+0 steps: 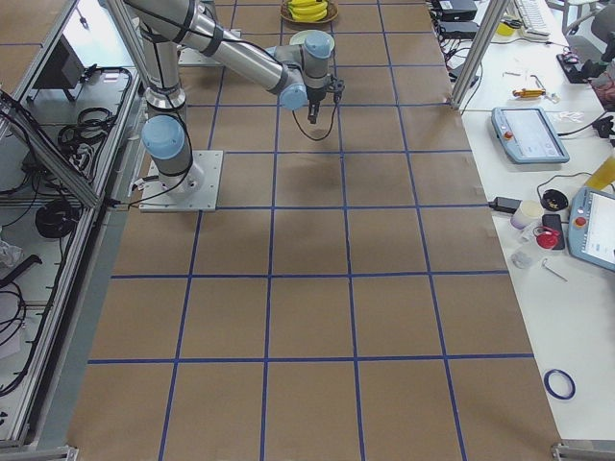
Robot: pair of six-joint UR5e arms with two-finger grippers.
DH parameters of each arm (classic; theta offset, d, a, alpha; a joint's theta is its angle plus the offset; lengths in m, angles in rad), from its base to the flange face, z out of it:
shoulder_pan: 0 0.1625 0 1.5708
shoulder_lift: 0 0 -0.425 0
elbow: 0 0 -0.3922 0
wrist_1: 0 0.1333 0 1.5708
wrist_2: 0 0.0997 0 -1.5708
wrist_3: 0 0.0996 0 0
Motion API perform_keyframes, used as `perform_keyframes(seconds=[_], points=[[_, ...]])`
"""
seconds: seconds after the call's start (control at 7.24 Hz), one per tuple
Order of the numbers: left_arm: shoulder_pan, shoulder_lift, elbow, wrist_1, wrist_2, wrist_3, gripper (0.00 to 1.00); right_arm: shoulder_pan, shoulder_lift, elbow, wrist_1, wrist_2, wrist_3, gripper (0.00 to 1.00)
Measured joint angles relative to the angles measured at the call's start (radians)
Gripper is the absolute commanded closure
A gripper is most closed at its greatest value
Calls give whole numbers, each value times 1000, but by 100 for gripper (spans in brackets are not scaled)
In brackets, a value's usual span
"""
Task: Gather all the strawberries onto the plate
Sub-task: 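Carry the last strawberry and release it near the other two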
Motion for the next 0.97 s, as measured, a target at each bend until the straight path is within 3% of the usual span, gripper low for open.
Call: perform_keyframes(seconds=[0.41, 0.83, 0.97], points=[[0, 2, 0, 0, 0, 0, 0, 204, 203, -288, 1, 49, 280, 100], [0, 0, 0, 0, -1, 0, 0, 340, 334, -420, -2, 53, 374, 100], [0, -1, 0, 0, -1, 0, 0, 357, 358, -440, -2, 50, 379, 77]])
